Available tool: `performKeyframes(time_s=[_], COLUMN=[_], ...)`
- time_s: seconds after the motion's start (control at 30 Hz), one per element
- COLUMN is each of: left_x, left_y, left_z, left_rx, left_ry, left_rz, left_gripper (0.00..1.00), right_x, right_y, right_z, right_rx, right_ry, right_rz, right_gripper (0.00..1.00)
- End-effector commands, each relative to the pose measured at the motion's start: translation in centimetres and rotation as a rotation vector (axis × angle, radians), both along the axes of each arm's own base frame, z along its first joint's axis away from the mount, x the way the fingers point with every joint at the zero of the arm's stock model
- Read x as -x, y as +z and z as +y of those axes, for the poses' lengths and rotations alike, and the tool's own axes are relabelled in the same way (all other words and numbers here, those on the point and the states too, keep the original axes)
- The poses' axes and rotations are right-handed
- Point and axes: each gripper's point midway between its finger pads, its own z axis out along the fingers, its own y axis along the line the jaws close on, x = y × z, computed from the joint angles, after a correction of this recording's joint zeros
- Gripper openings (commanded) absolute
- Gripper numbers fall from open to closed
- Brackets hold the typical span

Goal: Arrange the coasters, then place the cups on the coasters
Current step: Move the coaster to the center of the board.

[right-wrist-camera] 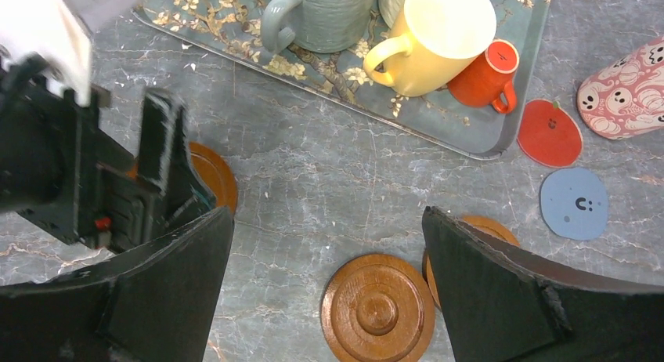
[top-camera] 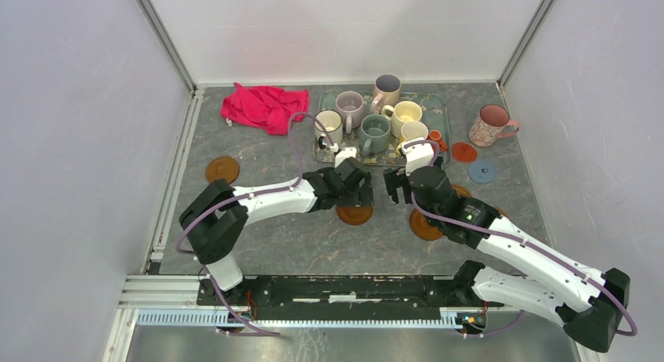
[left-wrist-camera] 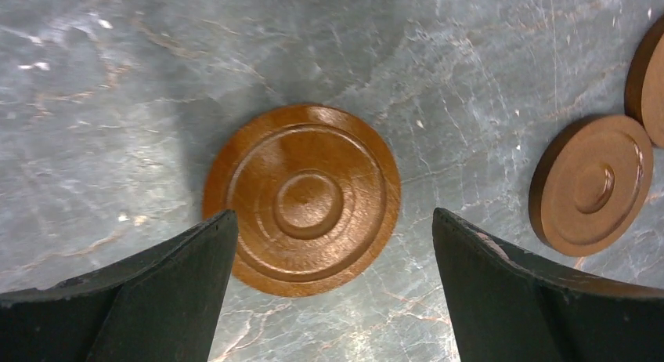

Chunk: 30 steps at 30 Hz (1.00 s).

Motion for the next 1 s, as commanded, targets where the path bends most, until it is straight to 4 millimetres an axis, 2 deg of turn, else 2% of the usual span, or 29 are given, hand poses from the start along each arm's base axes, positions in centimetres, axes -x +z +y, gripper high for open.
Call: performKeyframes(time_s=[0.0,0.23,0.33,0.47,0.7,0.97], left_x=[0.5,1.4,1.7,2.3,4.8,8.2], left_y=[0.6,-0.7,-1.7,-2.7,-4.4,-4.9], left_z=[-3.0,-5.3,-5.7,-5.1,-1.8,4.9], left_rx=[0.015,0.005,-0.008,-0.027,-0.086,-0.143], left_ry=[-0.082,-0.144,-0.153,-0.148,-0.150,-0.098], left_rz=[-0.018,-0.001,0.017,0.036,0.072,0.098], left_gripper=[1.00,1.00,1.00,1.00,1.00,1.00], right_x=[-0.1,-0.3,-0.3,-0.3,-0.4,-0.7], right_y=[1.0,1.1,1.1,1.0,0.6,-0.2], right_z=[-0.1,0.2,0.3,0.4,0.7,1.6], right_rx=[-0.033,-0.034,-0.032,-0.029,-0.025,-0.027], right_ry=[-0.024,-0.015,-0.012,-0.010,-0.001,0.015], right_rz=[-0.025,-0.021,-0.019,-0.016,-0.010,0.007], right_gripper=[0.98,0.98,0.98,0.98,0.98,0.98])
